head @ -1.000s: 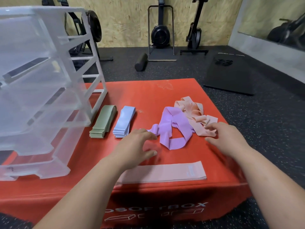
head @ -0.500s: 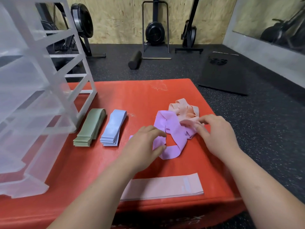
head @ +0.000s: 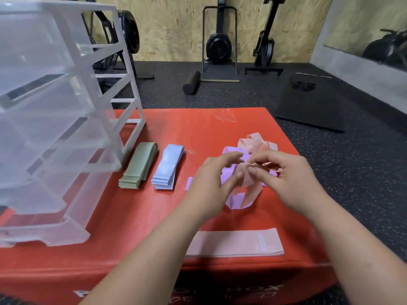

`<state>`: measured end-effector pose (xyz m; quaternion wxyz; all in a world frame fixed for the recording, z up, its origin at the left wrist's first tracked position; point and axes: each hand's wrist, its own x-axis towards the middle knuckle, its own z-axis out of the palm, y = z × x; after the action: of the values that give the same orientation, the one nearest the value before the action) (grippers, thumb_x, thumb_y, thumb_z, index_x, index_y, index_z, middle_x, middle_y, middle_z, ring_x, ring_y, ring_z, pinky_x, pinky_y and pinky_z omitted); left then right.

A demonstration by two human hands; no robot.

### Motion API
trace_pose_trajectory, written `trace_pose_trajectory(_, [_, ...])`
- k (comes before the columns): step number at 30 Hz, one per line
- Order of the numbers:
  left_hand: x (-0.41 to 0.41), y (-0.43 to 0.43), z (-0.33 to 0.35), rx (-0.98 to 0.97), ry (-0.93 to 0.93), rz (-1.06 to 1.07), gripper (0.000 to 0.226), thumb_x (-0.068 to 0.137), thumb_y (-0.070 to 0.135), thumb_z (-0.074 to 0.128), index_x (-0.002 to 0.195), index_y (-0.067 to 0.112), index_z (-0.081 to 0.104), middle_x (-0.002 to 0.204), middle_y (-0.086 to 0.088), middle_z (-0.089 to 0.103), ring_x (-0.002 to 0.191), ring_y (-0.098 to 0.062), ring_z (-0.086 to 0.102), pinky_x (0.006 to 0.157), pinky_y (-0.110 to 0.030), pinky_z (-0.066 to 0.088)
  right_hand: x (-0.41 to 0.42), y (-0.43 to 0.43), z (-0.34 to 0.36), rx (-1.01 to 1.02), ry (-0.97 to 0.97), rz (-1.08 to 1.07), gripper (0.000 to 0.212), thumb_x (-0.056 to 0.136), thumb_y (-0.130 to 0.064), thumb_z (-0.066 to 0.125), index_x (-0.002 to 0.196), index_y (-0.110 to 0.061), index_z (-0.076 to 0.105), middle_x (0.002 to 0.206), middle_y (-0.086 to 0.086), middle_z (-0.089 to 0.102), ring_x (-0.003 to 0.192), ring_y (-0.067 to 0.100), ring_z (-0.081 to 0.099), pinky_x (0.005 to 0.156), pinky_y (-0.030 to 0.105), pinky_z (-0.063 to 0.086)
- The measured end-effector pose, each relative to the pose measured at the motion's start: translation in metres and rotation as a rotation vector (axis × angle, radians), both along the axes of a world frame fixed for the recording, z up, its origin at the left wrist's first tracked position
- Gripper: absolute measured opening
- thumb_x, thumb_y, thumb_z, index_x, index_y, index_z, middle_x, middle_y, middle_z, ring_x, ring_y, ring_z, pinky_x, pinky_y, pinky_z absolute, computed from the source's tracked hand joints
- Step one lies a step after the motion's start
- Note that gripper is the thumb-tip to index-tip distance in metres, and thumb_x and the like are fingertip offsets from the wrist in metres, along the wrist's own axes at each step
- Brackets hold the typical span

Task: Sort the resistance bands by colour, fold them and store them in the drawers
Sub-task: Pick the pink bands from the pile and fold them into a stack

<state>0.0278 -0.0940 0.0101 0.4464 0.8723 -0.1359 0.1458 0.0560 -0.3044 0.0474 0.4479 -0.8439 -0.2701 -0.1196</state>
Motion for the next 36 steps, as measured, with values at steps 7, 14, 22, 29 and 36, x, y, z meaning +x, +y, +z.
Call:
trace_pose_trajectory(7, [0.002, 0.022, 0.000, 0.152, 0.024, 0.038, 0.005, 0.094, 0.035, 0.075, 0.097, 0.033, 0.072, 0.091, 0.016, 0.069, 0.097, -0.011, 0.057, 0.083, -0.035, 0.048, 0.004, -0.004, -0.004, -0.124, -0.063, -0.074, 0.020, 0.087, -0.015, 0.084, 0.090, -0.032, 0.073, 0.088, -0.024, 0.071, 0.082, 0.001, 0.067, 0.075, 0.019, 0.047])
trace_pose_trajectory(14, [0.006, 0.052, -0.006, 0.235, 0.027, 0.102, 0.005, 0.095, 0.026, 0.075, 0.095, 0.031, 0.076, 0.086, 0.011, 0.055, 0.079, -0.006, 0.056, 0.072, -0.032, 0.047, 0.010, -0.010, -0.002, -0.079, -0.073, -0.150, 0.027, 0.086, -0.019, 0.083, 0.086, -0.041, 0.067, 0.095, -0.031, 0.071, 0.089, 0.001, 0.067, 0.077, 0.015, 0.046])
trace_pose_trajectory(22, [0.009, 0.056, 0.000, -0.075, 0.081, 0.302, 0.011, 0.096, 0.021, 0.073, 0.095, 0.029, 0.081, 0.060, 0.023, 0.061, 0.058, -0.002, 0.054, 0.058, -0.015, 0.036, 0.013, -0.007, -0.017, -0.342, -0.106, -0.121, 0.021, 0.077, -0.034, 0.086, 0.078, -0.033, 0.065, 0.082, -0.019, 0.065, 0.083, 0.003, 0.058, 0.071, 0.033, 0.046])
trace_pose_trajectory(29, [0.002, 0.053, 0.011, -0.368, 0.204, 0.114, 0.033, 0.098, 0.004, 0.059, 0.116, 0.023, 0.080, 0.106, 0.009, 0.080, 0.098, -0.016, 0.074, 0.085, -0.035, 0.061, 0.012, 0.010, -0.026, -0.281, 0.109, -0.007, 0.025, 0.080, -0.050, 0.085, 0.098, -0.041, 0.072, 0.103, -0.028, 0.070, 0.103, -0.008, 0.061, 0.082, 0.018, 0.043])
trace_pose_trajectory(36, [-0.003, 0.044, 0.009, -0.357, 0.145, 0.006, 0.030, 0.099, 0.005, 0.069, 0.118, 0.028, 0.075, 0.099, -0.001, 0.080, 0.093, -0.035, 0.071, 0.089, -0.055, 0.058, 0.003, 0.049, -0.022, -0.041, 0.297, 0.117, 0.042, 0.095, -0.033, 0.075, 0.135, -0.038, 0.062, 0.122, -0.018, 0.072, 0.120, -0.001, 0.064, 0.106, 0.034, 0.051])
